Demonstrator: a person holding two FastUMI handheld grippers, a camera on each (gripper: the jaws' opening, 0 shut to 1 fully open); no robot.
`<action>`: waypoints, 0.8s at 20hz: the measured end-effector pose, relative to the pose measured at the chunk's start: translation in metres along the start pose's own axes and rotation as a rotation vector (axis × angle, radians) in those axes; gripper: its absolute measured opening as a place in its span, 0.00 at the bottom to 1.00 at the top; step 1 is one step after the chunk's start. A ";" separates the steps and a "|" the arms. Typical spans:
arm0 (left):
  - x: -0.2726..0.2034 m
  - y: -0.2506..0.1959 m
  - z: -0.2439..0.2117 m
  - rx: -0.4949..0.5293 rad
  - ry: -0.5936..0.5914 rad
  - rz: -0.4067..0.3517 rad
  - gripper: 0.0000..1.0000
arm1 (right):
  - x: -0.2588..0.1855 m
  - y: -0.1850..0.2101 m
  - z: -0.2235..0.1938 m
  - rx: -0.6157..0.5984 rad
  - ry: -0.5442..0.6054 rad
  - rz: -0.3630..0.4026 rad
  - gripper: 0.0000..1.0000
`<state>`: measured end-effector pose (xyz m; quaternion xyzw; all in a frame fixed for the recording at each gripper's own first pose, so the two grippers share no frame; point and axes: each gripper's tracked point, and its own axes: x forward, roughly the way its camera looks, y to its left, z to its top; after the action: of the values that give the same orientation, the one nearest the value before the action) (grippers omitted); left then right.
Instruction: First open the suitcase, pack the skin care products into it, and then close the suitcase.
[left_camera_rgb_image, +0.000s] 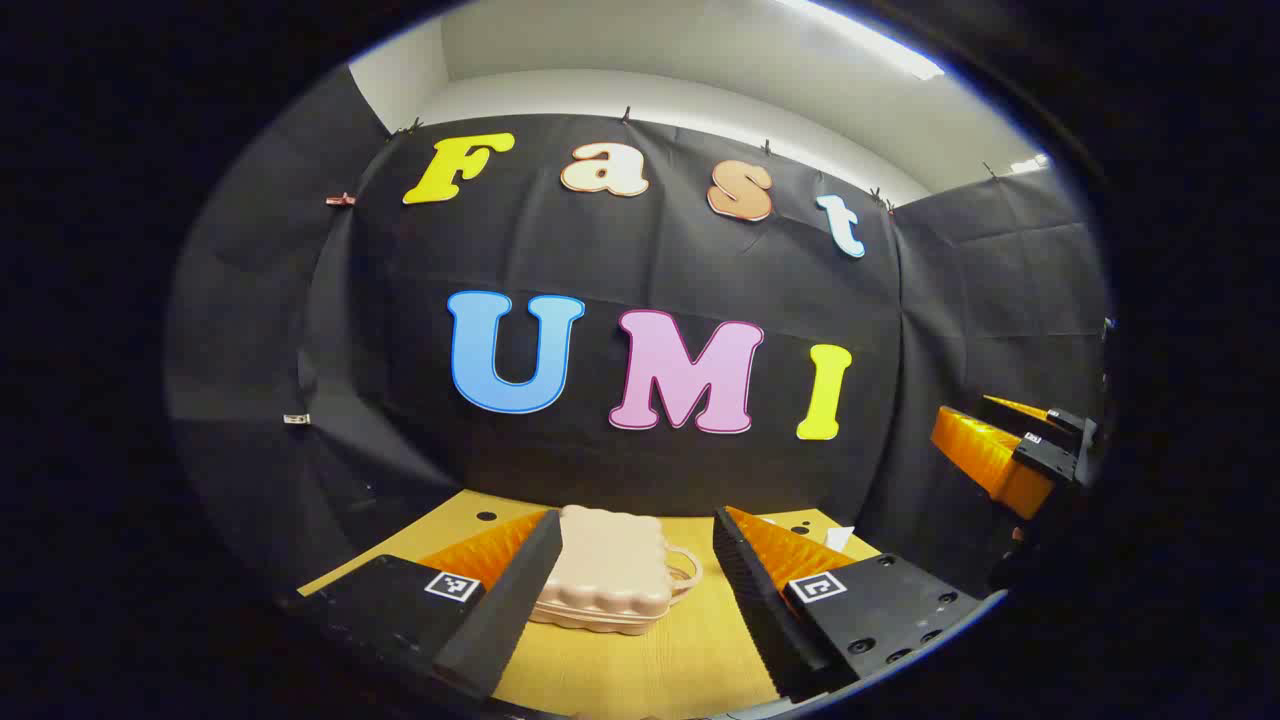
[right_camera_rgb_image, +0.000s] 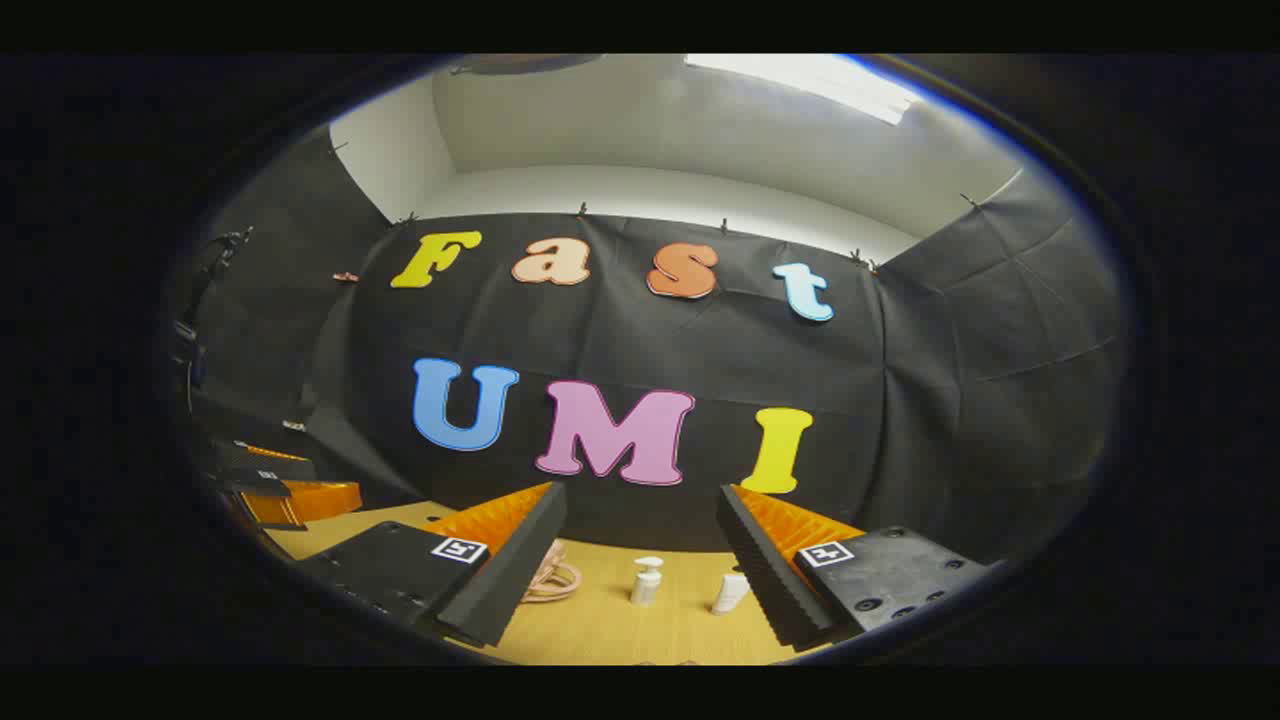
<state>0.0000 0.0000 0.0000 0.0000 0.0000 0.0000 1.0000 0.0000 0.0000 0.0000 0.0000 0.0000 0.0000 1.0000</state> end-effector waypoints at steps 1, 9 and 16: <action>0.001 -0.003 0.002 0.015 -0.005 -0.008 0.96 | -0.001 -0.005 -0.001 -0.009 0.000 -0.015 0.96; 0.014 -0.026 -0.014 0.092 0.038 -0.029 0.96 | 0.005 -0.023 -0.014 0.031 0.033 -0.055 0.96; 0.060 -0.046 -0.029 0.082 0.070 -0.054 0.96 | 0.038 -0.036 -0.017 -0.016 0.007 -0.037 0.96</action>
<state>0.0596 -0.0464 -0.0290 0.0410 0.0348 -0.0272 0.9982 0.0376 -0.0360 -0.0171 -0.0078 0.0034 -0.0187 0.9998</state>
